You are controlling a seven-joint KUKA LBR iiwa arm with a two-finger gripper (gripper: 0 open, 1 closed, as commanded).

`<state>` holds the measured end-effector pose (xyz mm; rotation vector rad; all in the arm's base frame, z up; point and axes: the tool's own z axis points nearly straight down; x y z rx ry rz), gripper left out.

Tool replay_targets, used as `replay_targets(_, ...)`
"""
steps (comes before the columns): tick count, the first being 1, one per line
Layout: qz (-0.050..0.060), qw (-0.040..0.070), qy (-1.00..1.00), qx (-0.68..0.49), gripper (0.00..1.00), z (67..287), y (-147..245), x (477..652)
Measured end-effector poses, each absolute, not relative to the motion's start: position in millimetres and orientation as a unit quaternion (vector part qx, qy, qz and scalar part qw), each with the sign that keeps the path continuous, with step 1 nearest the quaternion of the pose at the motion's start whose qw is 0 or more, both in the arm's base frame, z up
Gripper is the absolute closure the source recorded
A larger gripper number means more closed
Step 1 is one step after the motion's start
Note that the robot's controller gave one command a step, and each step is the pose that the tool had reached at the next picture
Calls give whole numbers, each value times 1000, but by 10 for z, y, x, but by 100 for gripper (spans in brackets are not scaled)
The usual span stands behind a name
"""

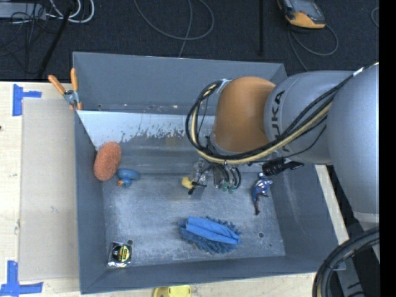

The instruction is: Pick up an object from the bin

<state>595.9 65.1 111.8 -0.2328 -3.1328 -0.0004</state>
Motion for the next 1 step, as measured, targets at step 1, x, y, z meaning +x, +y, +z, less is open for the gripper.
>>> replay_targets(1,0,0,-997,-75,100,1118,650,5959)
